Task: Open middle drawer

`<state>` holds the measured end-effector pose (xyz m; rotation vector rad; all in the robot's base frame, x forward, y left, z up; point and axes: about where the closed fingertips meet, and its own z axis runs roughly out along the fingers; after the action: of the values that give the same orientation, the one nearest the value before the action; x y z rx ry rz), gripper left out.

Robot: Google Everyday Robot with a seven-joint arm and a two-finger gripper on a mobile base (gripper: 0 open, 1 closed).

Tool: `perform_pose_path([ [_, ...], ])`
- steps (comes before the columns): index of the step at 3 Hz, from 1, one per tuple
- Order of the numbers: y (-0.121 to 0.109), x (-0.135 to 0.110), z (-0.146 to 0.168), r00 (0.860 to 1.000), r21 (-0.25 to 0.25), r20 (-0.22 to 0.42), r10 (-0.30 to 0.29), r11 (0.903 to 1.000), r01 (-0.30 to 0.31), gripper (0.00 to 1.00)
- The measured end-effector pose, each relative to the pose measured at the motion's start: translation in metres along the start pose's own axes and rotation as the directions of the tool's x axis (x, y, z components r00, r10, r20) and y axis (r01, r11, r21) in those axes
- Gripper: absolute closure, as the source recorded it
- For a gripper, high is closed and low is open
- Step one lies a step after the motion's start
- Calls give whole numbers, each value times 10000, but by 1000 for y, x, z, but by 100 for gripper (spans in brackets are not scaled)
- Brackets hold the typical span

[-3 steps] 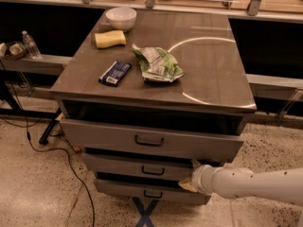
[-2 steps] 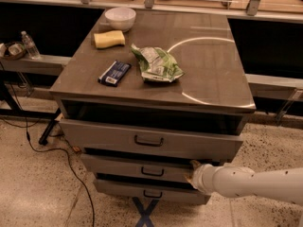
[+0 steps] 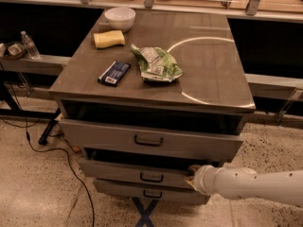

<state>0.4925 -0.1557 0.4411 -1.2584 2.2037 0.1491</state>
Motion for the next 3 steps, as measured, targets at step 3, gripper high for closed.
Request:
perform_pose_path([
  [3, 17, 30, -33, 9972, -136, -716, 220, 9996, -230, 100],
])
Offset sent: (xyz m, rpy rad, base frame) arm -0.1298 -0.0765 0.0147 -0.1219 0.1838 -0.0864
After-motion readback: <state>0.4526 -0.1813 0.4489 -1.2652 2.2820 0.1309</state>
